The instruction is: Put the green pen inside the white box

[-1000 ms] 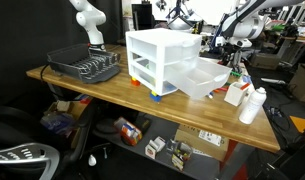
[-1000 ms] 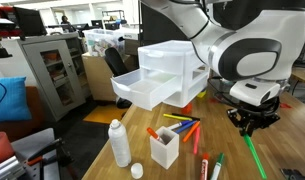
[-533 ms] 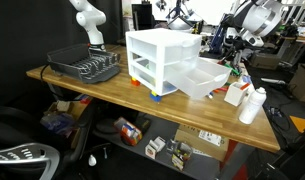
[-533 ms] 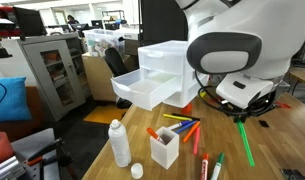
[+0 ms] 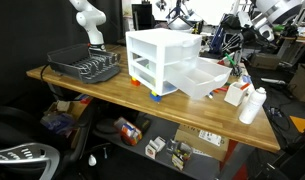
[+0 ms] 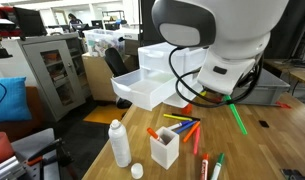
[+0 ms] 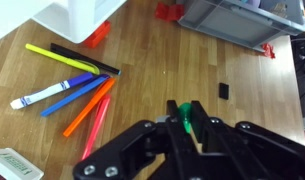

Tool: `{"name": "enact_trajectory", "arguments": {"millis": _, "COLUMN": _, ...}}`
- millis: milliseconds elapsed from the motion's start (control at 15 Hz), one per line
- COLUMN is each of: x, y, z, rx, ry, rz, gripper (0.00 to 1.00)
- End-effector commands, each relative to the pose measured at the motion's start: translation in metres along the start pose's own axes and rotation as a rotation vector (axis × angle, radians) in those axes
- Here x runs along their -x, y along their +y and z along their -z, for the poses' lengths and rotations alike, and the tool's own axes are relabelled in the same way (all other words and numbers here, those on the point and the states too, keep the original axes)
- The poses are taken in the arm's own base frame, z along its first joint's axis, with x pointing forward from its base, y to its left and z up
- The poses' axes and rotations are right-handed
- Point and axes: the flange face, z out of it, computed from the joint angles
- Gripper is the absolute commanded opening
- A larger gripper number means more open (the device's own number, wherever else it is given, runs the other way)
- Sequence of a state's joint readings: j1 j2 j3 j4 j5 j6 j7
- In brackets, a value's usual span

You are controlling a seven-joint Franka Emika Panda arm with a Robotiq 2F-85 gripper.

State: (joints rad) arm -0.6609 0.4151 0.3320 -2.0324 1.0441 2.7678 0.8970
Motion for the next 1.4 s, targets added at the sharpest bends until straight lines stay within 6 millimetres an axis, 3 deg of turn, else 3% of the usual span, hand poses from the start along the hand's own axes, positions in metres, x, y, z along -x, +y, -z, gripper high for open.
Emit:
{"name": "enact_trajectory", "arguments": {"millis": 0, "x": -0.017, "y": 0.025, "z": 0.005, "rx": 0.009, "ry": -0.048, "rz": 0.075, "gripper": 0.04}}
{"name": "enact_trajectory", "arguments": {"millis": 267, "x": -0.044, "y": 0.057, "z": 0.001, "rx": 0.101, "ry": -0.053, "rz": 0.167, "gripper": 0.04}}
{"name": "enact_trajectory", "arguments": {"millis": 333, "x": -0.046, "y": 0.048, "z": -0.004, "rx": 0.081, "ry": -0.035, "rz": 0.123, "gripper": 0.17}}
{"name": "enact_trajectory", "arguments": {"millis": 400, "x": -0.051, "y": 0.053, "z": -0.005, "rx": 0.098, "ry": -0.037, "rz": 0.141, "gripper": 0.17}}
{"name": "enact_trajectory", "arguments": {"millis": 800, "x": -0.043, "y": 0.052, "z": -0.002, "rx": 0.098, "ry": -0.034, "rz": 0.166, "gripper": 0.17}}
{"name": "enact_trajectory", "arguments": {"millis": 867, "x": -0.044, "y": 0.052, "z": -0.002, "rx": 0.098, "ry": -0.034, "rz": 0.165, "gripper": 0.04}}
{"name": "enact_trajectory", "arguments": {"millis": 1333, "x": -0.041, "y": 0.063, "z": 0.026, "rx": 0.105, "ry": -0.283, "rz": 0.096, "gripper": 0.04}}
